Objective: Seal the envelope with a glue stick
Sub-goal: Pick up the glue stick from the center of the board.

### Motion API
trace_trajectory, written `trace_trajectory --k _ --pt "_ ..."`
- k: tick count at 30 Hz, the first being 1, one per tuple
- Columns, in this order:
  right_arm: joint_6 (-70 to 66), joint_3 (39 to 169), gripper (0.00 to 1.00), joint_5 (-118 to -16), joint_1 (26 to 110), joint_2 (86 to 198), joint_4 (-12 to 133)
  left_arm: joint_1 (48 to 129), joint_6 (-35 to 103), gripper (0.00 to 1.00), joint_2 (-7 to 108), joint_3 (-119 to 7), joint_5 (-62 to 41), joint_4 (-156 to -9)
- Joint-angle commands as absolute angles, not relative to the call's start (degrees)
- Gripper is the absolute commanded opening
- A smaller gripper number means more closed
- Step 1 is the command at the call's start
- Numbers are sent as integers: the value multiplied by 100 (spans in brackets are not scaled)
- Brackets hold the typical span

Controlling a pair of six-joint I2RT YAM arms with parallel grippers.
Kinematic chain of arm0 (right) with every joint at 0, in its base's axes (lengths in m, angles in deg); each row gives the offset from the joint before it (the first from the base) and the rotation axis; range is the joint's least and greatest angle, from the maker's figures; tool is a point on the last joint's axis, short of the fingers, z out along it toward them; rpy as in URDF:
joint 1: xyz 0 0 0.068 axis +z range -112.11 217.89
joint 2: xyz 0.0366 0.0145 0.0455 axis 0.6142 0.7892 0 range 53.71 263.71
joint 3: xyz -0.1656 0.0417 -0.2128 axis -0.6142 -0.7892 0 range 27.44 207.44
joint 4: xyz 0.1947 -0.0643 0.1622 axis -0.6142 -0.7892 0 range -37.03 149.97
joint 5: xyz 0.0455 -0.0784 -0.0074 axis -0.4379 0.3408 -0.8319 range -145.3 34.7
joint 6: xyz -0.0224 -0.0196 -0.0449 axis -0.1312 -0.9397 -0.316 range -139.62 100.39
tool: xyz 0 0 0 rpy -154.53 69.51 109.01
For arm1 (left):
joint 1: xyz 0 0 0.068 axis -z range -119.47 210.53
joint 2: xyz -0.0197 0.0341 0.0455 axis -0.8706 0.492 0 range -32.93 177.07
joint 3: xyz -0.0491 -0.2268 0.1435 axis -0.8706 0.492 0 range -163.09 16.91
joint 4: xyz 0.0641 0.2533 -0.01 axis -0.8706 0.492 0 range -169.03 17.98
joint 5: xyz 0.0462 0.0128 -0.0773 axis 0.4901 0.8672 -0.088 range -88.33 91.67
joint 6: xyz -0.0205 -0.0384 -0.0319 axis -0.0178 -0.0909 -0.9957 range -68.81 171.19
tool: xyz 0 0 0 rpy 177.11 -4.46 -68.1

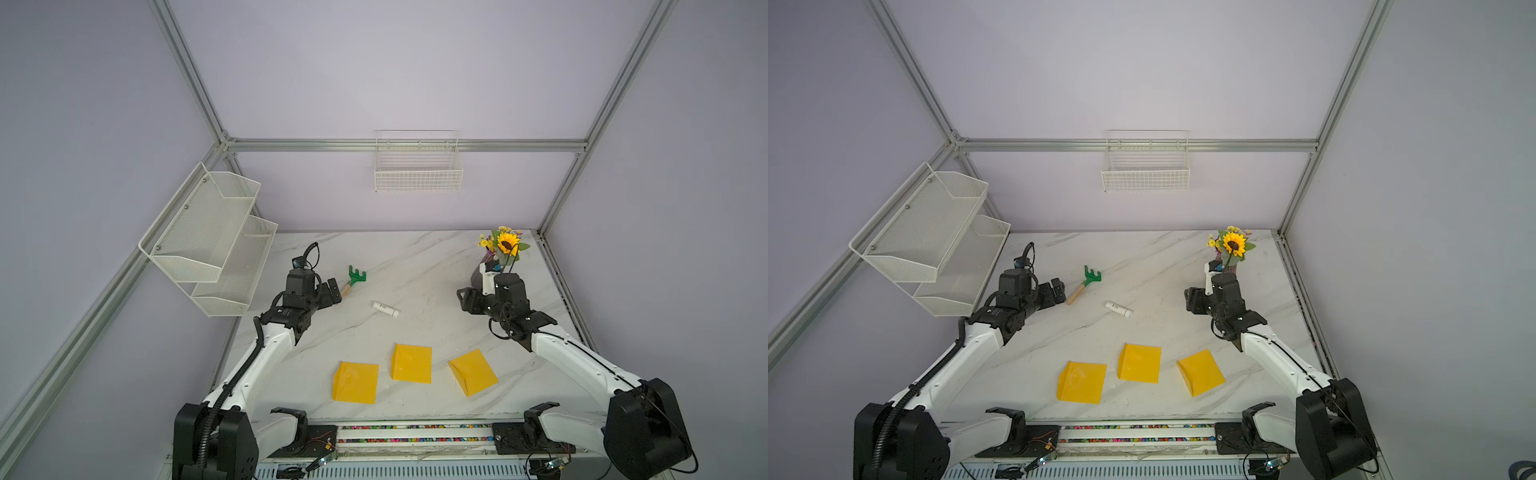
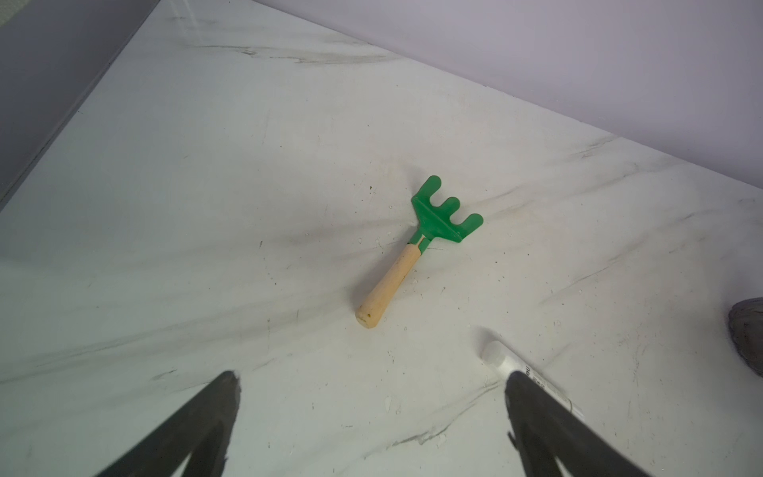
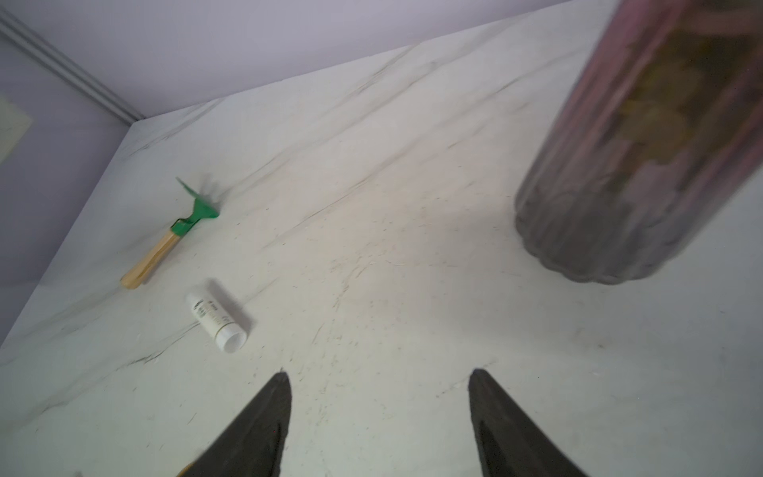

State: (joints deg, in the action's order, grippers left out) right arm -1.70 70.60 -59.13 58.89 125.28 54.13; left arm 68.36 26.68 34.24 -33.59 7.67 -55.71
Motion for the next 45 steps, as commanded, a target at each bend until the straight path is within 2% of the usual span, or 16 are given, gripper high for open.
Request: trace_trajectory --k 1,5,11,20,38,40,45 --pt "-388 7520 69 -5874 6406 13008 5167 6774 2956 100 3419 -3995 491 -4628" --pt "-810 8083 68 -5758 7032 13901 5121 6747 3294 100 3545 -4483 536 -4033" --pt "-1728 9324 67 -5252 7808 15314 4665 6686 3586 100 3320 -4382 828 -4080" --pt "-2427 10904 61 -5345 8344 16947 3950 6323 3730 100 2889 -4037 407 -4482" --pt "-2559 11437 50 -4799 8437 17869 3605 6207 3705 100 2821 -3972 -35 -4554" --pt "-2550 11413 46 -4852 8443 17900 3624 6193 3696 100 2849 -4000 -121 -4553" --pt "-2536 11403 29 -5032 8447 17865 3535 6173 3695 100 2850 -3964 -61 -4571"
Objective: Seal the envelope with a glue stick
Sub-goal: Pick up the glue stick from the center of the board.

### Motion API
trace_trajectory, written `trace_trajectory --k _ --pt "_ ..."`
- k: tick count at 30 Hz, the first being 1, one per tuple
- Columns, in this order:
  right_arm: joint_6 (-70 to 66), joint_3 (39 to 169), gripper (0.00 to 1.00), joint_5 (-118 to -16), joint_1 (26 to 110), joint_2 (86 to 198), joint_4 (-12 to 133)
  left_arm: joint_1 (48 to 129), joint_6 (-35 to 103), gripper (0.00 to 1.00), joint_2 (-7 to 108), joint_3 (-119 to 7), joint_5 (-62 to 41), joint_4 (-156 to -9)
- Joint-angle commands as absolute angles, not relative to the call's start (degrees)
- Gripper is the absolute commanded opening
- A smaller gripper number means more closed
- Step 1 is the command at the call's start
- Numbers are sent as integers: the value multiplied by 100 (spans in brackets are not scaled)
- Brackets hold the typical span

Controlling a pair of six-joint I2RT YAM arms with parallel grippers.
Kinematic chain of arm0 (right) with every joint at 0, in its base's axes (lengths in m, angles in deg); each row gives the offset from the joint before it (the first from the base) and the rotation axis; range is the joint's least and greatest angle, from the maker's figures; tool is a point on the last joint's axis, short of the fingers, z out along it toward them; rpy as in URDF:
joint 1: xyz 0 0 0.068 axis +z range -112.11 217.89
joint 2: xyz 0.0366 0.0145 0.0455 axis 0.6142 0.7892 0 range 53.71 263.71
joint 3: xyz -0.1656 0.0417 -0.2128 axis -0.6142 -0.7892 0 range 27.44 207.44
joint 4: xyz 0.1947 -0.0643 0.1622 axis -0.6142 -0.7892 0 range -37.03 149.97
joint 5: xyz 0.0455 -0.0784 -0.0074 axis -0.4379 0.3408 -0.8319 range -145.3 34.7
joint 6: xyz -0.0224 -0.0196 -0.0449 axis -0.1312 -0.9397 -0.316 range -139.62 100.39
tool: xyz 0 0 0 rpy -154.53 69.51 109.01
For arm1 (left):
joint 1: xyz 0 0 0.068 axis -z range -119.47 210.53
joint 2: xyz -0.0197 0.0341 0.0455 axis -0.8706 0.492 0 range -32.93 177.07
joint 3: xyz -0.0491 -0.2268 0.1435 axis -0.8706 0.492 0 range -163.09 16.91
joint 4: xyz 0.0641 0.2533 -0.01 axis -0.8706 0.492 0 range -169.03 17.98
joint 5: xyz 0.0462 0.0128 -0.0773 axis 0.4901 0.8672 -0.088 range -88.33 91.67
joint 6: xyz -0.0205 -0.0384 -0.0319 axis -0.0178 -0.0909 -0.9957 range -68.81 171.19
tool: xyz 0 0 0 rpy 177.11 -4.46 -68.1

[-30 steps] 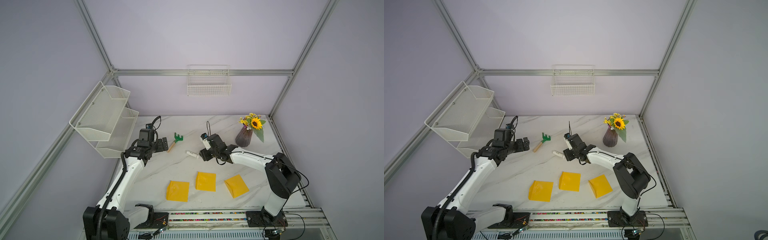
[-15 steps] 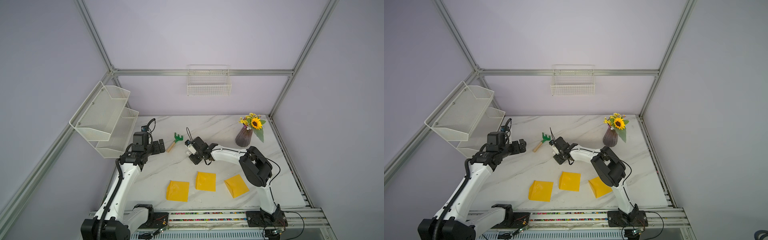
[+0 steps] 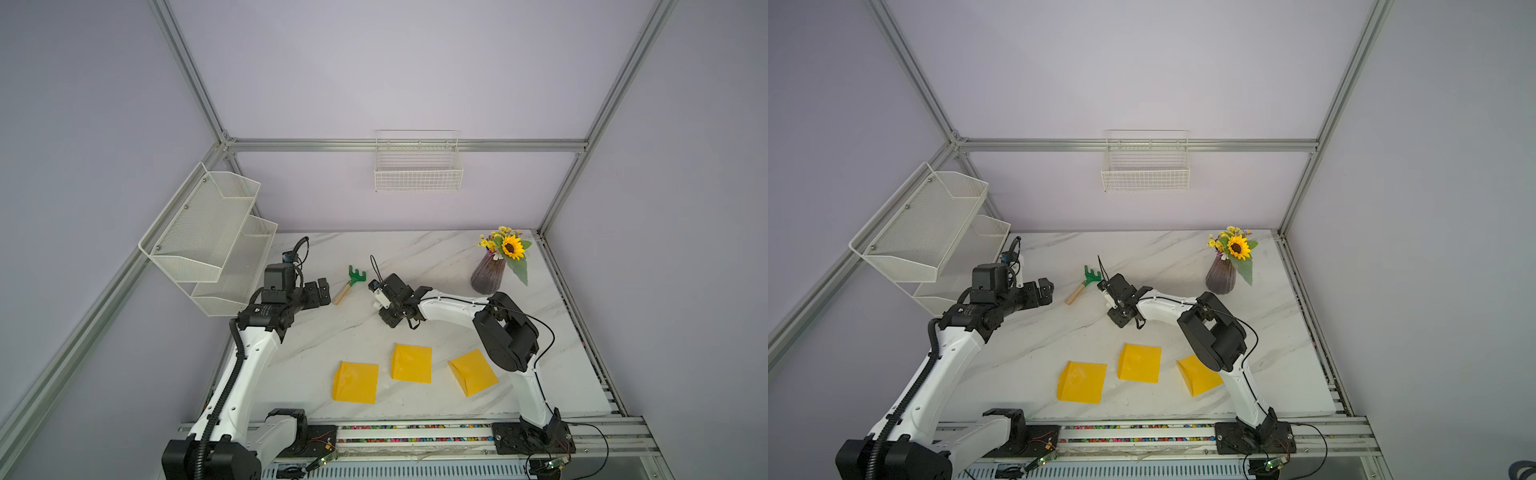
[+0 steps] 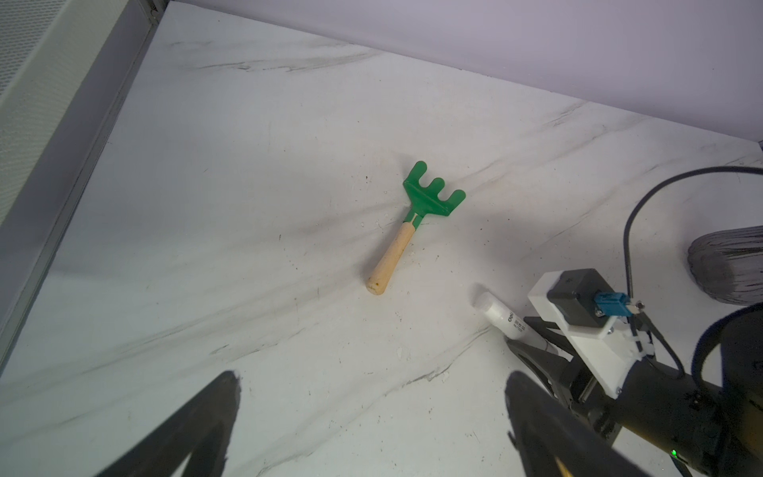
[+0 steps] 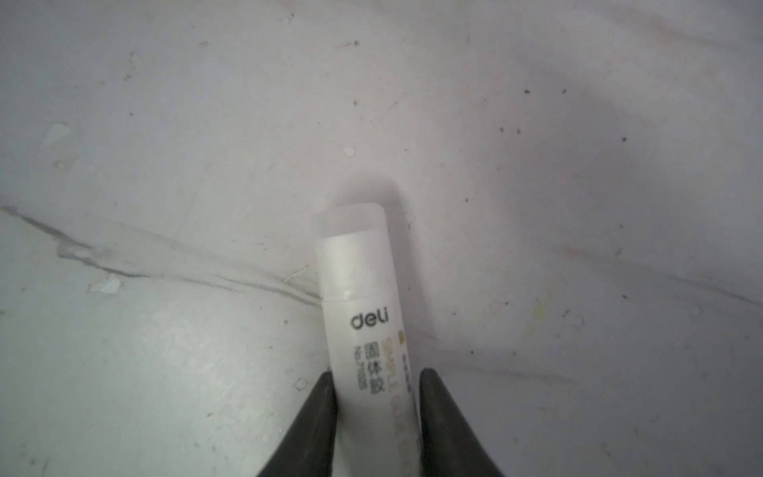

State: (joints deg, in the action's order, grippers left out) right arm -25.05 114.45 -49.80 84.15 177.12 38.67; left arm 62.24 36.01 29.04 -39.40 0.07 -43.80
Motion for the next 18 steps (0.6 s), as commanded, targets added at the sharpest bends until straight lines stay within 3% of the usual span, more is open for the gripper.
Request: trace_trajectory --k 1,7,12,18 --pt "-2523 11354 25 -5045 8447 17823 3576 6174 3695 100 2850 -3970 -42 -4571" --pt "-2277 11003 13 -5035 8447 17324 3869 6176 3751 99 2888 -3986 -116 -4605" --pt "-2094 10315 10 -5114 8441 16471 4312 6314 3774 99 2686 -3837 -415 -4880" --pt "-2202 9306 7 -5279 8445 15172 4792 7059 3763 99 2711 -3943 -864 -5250"
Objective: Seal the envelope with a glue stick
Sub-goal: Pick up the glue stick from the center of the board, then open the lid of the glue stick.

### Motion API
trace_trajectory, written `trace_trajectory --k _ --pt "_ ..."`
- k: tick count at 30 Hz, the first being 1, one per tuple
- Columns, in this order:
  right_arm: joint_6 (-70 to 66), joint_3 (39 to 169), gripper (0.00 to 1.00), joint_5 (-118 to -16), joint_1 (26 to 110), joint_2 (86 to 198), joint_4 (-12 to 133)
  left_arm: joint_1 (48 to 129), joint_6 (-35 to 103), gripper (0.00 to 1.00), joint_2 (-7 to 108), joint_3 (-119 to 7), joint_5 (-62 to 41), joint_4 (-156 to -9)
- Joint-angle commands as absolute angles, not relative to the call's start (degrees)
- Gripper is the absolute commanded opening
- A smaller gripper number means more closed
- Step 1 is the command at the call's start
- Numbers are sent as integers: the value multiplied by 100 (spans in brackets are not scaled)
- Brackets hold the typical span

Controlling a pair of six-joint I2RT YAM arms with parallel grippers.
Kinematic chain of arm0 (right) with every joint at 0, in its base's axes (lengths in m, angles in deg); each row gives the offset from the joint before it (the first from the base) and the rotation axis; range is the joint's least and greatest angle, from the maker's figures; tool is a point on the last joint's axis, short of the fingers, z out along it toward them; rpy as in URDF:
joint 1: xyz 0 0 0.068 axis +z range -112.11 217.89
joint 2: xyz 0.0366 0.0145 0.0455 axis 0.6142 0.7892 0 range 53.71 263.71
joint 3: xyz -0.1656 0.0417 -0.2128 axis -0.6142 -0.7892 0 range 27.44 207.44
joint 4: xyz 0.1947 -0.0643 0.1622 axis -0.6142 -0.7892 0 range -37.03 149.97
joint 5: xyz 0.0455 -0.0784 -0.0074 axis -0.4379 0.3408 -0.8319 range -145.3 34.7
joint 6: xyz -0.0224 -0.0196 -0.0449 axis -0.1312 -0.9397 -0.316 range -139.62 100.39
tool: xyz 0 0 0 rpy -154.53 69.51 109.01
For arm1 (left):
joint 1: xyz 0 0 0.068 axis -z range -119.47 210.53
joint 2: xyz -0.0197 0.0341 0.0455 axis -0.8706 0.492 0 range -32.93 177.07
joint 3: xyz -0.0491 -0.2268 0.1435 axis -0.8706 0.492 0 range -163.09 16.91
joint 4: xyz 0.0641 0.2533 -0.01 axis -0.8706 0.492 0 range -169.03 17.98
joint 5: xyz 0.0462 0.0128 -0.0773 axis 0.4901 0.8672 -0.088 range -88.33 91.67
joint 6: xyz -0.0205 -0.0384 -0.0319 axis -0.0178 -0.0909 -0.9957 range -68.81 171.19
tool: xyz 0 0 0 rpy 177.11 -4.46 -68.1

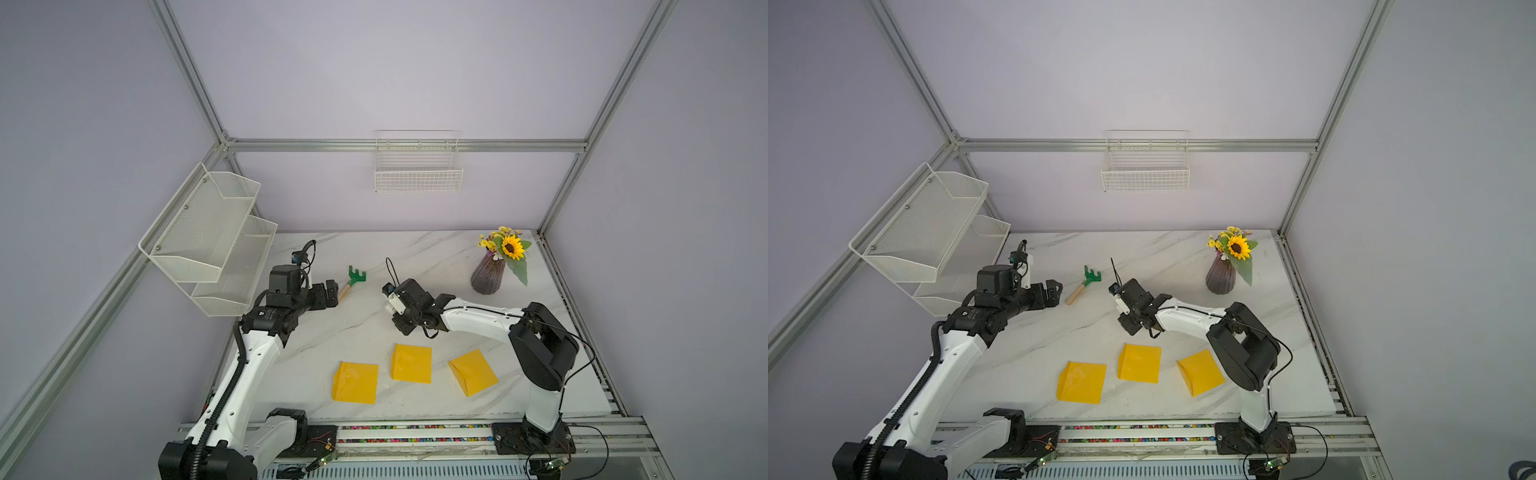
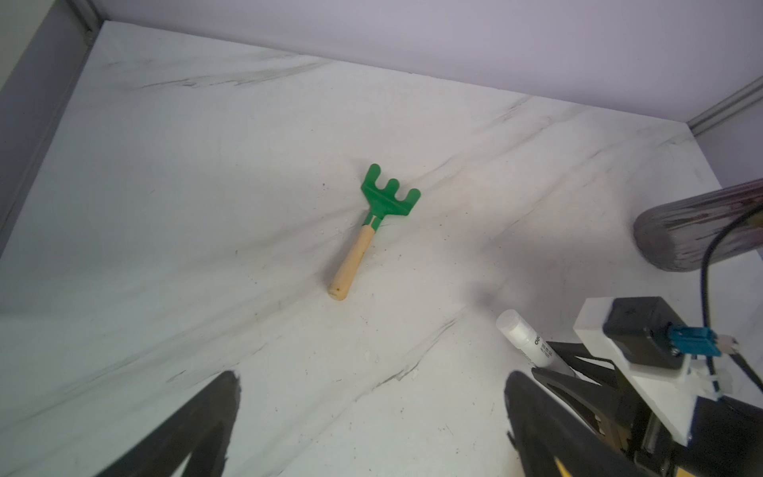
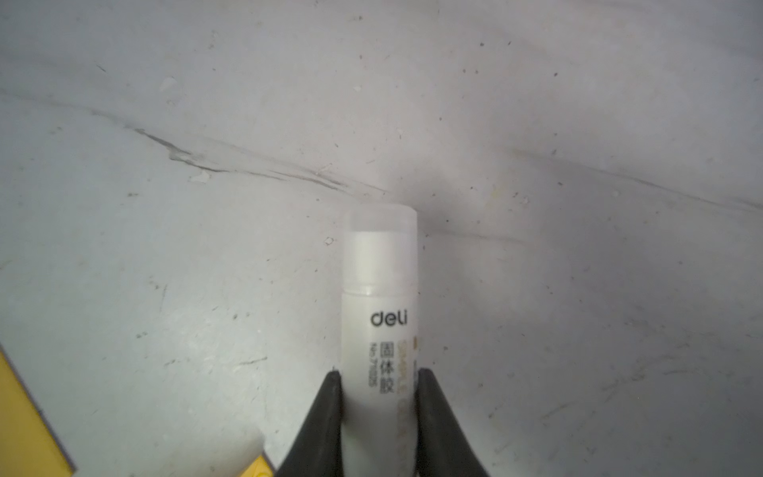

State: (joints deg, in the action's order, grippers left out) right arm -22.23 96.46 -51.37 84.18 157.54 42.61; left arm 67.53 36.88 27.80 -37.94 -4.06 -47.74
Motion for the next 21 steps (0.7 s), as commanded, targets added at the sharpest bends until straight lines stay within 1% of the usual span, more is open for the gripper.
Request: trace_trajectory --k 1,4,7,11,12,19,21 --pt "-2262 9099 7 -5324 8447 14975 4962 7190 3781 99 2755 -4018 -960 -5270" --pt "-2475 8570 6 -5527 8446 14265 5314 7644 3862 99 2862 -4264 -1262 -5352" --pt "-2581 8044 5 -5500 8445 13595 5726 8059 4105 97 2948 -4438 -1551 -5554" --pt "-2740 7484 1 -5754 8447 12639 6075 8264 4154 94 3177 -4742 -2451 -5611" --pt "-2813 7373 0 -5877 8443 12428 6121 8321 4186 91 3237 -4822 -2643 -5607" --pt "-3069 7215 0 -6439 8447 11517 5856 8873 4562 80 3387 -5297 -3168 -5041" --pt "-3292 7184 0 -6771 8447 11302 5826 8965 4600 76 3386 -5428 -3353 -4850"
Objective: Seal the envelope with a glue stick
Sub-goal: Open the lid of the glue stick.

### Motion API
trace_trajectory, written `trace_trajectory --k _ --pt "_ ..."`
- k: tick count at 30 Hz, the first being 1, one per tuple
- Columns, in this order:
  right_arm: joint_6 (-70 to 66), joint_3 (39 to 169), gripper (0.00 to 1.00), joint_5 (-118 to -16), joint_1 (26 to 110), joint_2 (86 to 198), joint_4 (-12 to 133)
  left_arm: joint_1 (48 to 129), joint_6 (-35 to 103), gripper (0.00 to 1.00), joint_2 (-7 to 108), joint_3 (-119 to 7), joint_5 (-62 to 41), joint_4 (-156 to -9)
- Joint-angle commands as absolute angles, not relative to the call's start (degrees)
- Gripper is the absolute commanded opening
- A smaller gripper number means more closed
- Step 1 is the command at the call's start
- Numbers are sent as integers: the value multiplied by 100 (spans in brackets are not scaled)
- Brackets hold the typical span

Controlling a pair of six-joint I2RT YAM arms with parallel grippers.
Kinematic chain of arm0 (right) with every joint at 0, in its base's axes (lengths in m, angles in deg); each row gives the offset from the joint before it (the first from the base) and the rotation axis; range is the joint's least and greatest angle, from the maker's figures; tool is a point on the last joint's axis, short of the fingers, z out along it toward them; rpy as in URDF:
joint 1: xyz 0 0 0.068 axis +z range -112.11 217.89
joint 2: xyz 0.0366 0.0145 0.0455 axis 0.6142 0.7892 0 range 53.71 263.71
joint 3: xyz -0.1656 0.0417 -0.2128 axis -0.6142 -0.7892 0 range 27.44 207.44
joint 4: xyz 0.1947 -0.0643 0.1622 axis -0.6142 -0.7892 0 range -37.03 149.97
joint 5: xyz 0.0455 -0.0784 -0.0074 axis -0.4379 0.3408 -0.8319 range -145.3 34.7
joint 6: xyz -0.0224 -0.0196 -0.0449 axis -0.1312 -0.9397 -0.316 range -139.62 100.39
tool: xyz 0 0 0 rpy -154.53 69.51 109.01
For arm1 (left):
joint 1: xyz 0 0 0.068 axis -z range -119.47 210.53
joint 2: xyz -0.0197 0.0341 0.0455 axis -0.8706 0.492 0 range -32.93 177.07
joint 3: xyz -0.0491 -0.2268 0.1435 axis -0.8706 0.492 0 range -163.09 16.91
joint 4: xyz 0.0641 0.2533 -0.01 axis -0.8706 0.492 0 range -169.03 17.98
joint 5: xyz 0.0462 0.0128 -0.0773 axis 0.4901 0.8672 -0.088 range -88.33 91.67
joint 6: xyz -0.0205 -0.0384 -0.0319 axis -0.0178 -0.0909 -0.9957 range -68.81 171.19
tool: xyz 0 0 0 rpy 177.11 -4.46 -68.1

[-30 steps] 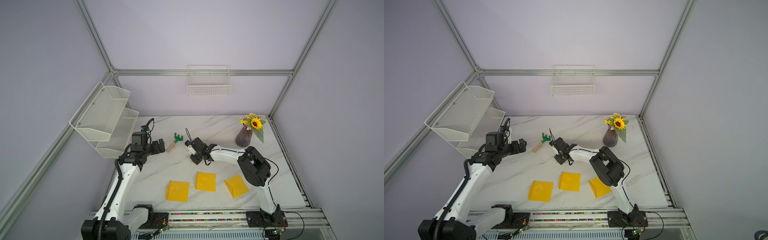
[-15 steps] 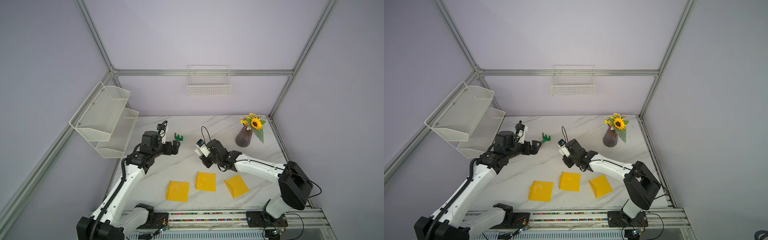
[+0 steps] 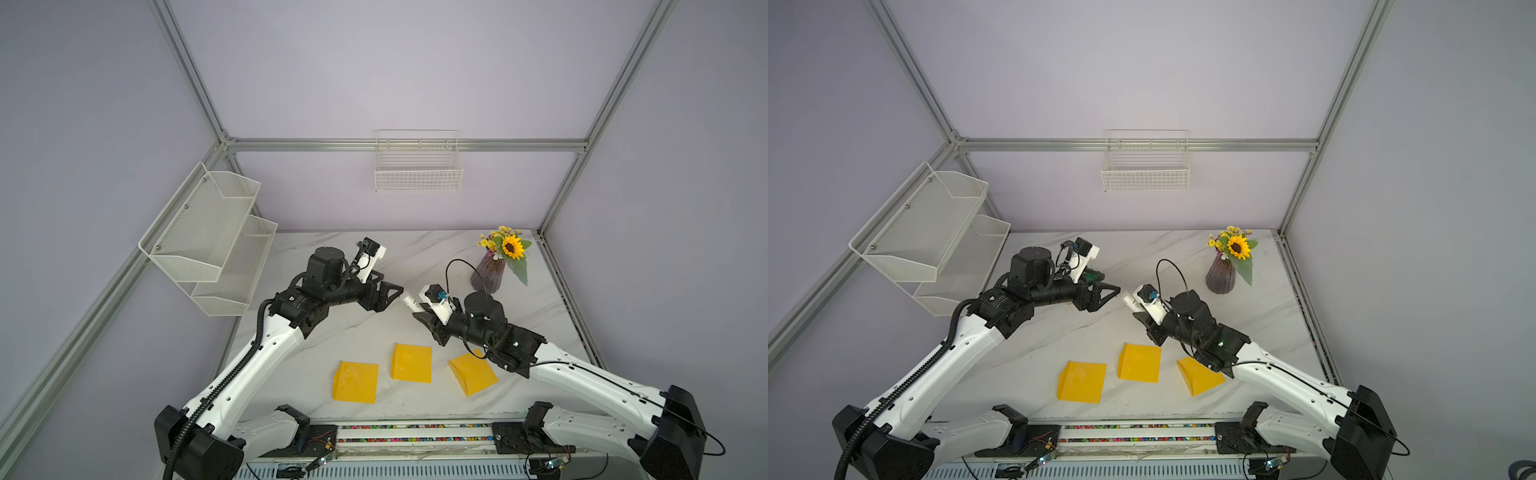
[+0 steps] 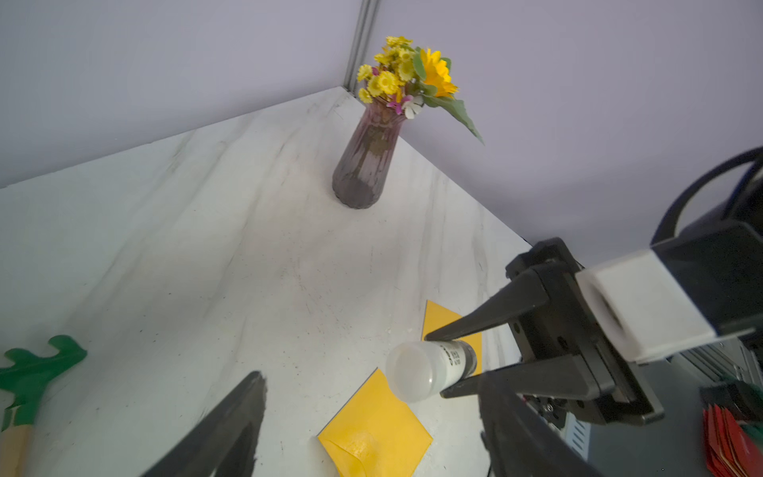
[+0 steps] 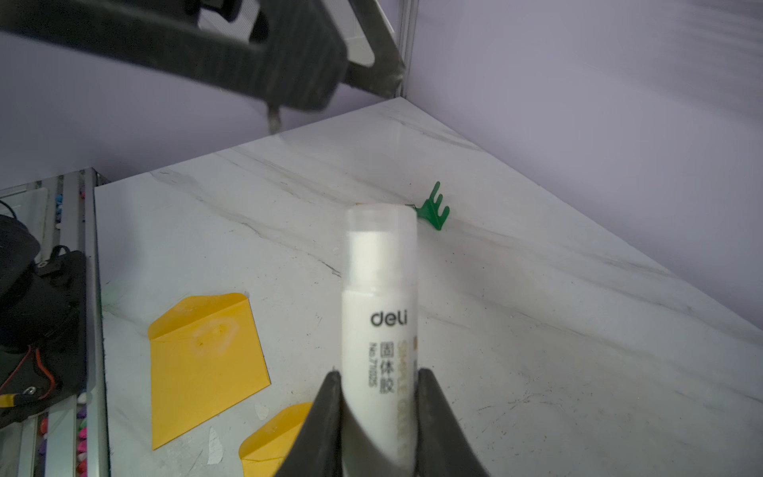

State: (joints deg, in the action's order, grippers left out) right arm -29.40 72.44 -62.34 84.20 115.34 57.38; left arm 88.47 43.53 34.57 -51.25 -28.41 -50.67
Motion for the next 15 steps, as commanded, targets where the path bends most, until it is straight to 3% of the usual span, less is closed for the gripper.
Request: trace_trajectory --k 1,4,6,15 --pt "-3382 7150 0 -6918 8447 11215 5835 8989 4631 73 3378 -5479 -3454 -4767" --pt "-3901 6996 0 -7488 8452 10981 5924 9062 4671 56 3327 -5630 -3807 -4467" --pt "-4113 6969 0 -7724 8446 10922 5988 9106 4680 51 3295 -5747 -3967 -4235" --pt "-4236 7202 0 -7817 8444 10936 5927 9274 4719 45 3230 -5810 -4390 -3872"
